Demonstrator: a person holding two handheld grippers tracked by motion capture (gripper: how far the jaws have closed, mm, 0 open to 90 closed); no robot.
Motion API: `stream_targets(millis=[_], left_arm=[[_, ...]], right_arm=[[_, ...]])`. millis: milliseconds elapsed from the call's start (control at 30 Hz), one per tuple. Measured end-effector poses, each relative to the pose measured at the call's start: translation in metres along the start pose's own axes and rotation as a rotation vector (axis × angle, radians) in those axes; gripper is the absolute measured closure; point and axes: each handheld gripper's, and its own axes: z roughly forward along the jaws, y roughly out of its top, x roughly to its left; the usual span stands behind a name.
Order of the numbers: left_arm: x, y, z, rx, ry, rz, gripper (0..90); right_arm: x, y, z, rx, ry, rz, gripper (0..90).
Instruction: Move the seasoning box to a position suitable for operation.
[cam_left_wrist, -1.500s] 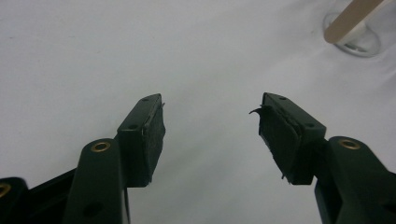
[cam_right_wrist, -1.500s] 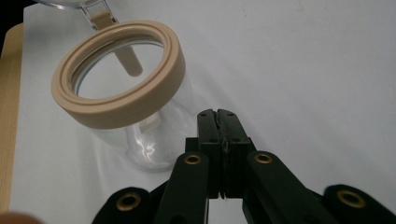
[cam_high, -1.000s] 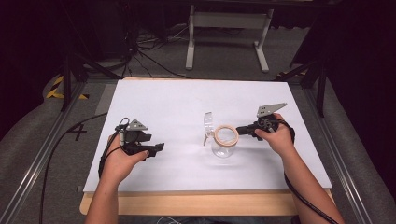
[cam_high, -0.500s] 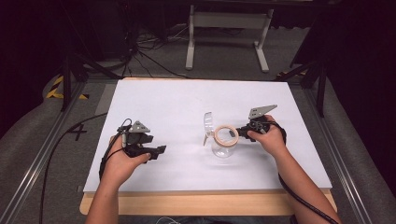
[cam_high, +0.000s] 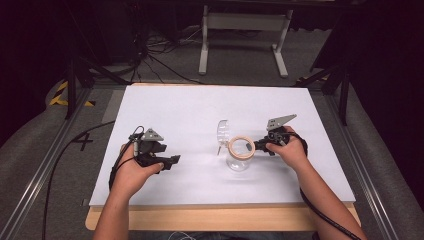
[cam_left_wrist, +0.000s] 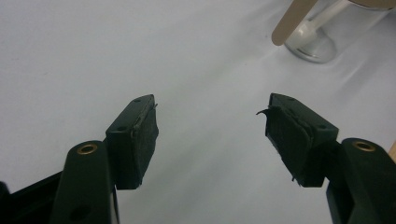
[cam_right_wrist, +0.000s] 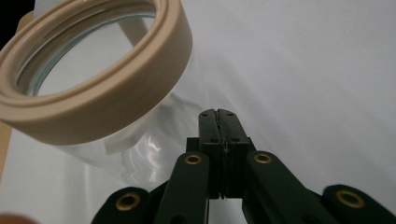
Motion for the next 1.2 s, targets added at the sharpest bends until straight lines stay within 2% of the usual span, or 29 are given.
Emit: stream_targets(millis=[33, 167, 200, 433, 600, 700, 933, 1067, 1200], left_arm=[[-0.001, 0.001, 0.001, 0.000, -0.005, -0.004, 34.8], [-0.001, 0.006, 0.006, 0.005, -0.016, 0.027, 34.9], [-0.002, 0.006, 0.007, 0.001, -0.019, 0.015, 34.9], [-0.004, 0.015, 0.014, 0.005, -0.042, 0.035, 34.9], [-0.003, 0.018, 0.017, 0.024, -0.051, 0.026, 36.6], [-0.002, 0.020, 0.018, 0.030, -0.051, 0.033, 36.9], [-0.001, 0.021, 0.018, 0.023, -0.047, 0.023, 37.6], [0.000, 0.021, 0.017, 0.047, -0.051, 0.007, 41.3], [0.003, 0.020, 0.017, 0.045, -0.060, 0.005, 47.2]], right_arm=[[0.001, 0.000, 0.000, 0.003, 0.002, -0.002, 90.0], [0.007, -0.002, -0.003, 0.022, 0.008, -0.009, 90.0], [0.009, -0.003, -0.004, 0.029, 0.014, -0.007, 90.0], [0.023, -0.006, -0.006, 0.054, 0.038, -0.018, 90.0], [0.033, -0.006, -0.005, 0.077, 0.055, -0.039, 90.0], [0.038, -0.006, -0.003, 0.090, 0.063, -0.049, 90.0], [0.048, -0.004, 0.001, 0.118, 0.095, -0.073, 90.0], [0.053, -0.002, 0.005, 0.136, 0.110, -0.087, 90.0], [0.059, 0.001, 0.010, 0.151, 0.127, -0.103, 90.0]])
